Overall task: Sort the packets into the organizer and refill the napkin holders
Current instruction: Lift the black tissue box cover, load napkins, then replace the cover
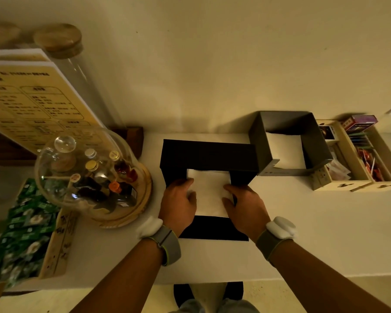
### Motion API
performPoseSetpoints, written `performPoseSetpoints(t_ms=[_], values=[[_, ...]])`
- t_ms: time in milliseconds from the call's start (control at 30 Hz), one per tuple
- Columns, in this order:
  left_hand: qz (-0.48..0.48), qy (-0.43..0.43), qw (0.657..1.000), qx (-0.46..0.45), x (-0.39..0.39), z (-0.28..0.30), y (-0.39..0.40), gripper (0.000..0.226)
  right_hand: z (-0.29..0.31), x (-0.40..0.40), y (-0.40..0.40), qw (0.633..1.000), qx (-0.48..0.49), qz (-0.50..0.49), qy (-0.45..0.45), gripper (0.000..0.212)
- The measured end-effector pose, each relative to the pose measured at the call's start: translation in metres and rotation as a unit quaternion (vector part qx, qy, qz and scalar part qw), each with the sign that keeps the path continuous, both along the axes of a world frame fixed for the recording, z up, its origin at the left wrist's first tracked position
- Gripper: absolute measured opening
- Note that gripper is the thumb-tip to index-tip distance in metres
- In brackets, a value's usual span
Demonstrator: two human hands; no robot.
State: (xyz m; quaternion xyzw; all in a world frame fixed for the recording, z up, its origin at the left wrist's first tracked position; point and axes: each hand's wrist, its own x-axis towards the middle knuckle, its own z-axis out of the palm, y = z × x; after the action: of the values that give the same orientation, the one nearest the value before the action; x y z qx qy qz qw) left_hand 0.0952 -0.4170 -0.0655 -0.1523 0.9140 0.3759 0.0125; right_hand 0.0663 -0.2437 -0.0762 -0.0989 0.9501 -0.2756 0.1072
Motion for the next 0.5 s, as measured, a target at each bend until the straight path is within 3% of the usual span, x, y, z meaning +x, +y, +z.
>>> performPoseSetpoints(t_ms=[133, 300, 400, 500], values=[[-0.019, 0.019, 1.0, 0.014, 0.022, 0.012, -0.007, 0.042, 0.006, 0.013, 0.016, 1.0, -0.022, -0.014, 0.001, 0.04], [0.067, 0.077, 0.984, 0.147, 0.055, 0.043, -0.024, 0.047, 0.028, 0.008, 0.048, 0.985, -0.123, -0.117, -0.042, 0.031], [0.109, 0.109, 0.966, 0.208, 0.05, 0.066, -0.023, 0.058, 0.046, -0.003, 0.049, 0.951, -0.248, -0.164, -0.085, 0.041], [0.115, 0.091, 0.97, 0.195, 0.026, 0.08, -0.019, 0.059, 0.063, -0.019, 0.041, 0.913, -0.347, -0.173, -0.126, 0.049]])
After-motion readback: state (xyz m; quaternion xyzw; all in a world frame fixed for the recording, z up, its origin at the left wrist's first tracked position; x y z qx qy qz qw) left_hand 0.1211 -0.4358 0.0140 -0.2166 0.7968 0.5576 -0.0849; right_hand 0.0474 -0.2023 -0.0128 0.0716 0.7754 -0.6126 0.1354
